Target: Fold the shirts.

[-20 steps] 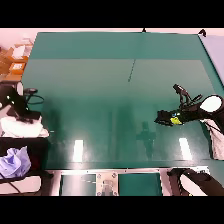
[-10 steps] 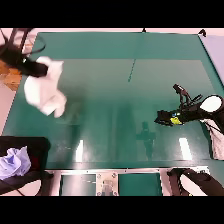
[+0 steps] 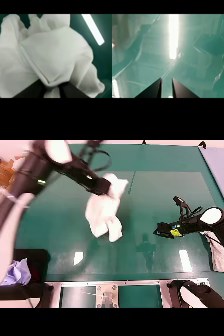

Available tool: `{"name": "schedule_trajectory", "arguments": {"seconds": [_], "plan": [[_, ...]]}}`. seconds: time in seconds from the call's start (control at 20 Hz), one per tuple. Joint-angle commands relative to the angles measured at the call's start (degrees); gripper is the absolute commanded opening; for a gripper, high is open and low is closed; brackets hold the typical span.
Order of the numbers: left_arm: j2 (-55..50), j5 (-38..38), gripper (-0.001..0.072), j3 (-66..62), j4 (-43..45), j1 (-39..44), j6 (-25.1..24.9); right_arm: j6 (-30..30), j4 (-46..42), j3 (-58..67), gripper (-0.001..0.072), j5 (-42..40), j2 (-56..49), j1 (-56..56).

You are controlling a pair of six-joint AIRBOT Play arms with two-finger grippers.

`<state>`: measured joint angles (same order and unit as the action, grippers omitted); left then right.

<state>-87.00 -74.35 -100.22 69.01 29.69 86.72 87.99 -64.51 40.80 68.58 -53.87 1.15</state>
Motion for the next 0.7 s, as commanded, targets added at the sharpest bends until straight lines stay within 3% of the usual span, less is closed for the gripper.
{"name": "schedule_trajectory", "arguments": {"seconds": [0.0, 0.05, 0.1, 0.3, 0.35, 0.4, 0.5, 0.65], "plan": [[-8.48, 2.58, 0.0565, 0.35, -9.60, 3.08, -0.13, 0.00, 0.00, 0.07, 0.0249, 0.02, 0.04, 0.04], [-9.14, 1.53, 0.0562, 0.28, -10.08, 2.58, -0.15, 0.00, 0.00, 0.13, 0.0338, 0.04, 0.04, 0.04], [-8.90, -0.35, 0.0562, 0.04, -9.92, 1.40, -0.15, 0.00, 0.00, 0.15, 0.0360, 0.02, 0.04, 0.04], [-7.56, -19.41, 0.0562, -3.39, -9.77, -7.10, 0.61, 0.02, 0.07, 0.42, 0.0362, -2.23, -0.20, 0.20], [-6.16, -21.35, 0.0562, -1.81, -9.42, -8.76, 1.33, 0.00, 0.96, 0.59, 0.0401, -3.15, -0.94, 0.72], [-3.85, -20.87, 0.0561, 1.55, -9.20, -9.88, 1.38, -0.04, 2.27, 0.90, 0.0457, -3.63, -2.19, 1.73], [1.97, -16.50, 0.0561, 11.52, -7.61, -10.27, 1.29, -0.66, 4.15, 2.16, 0.0458, -3.93, -5.97, 4.79], [11.06, -4.00, 0.0562, 32.37, -7.80, -10.10, 1.22, -5.35, 10.40, 3.19, 0.0458, -3.72, -13.16, 8.85]]}}
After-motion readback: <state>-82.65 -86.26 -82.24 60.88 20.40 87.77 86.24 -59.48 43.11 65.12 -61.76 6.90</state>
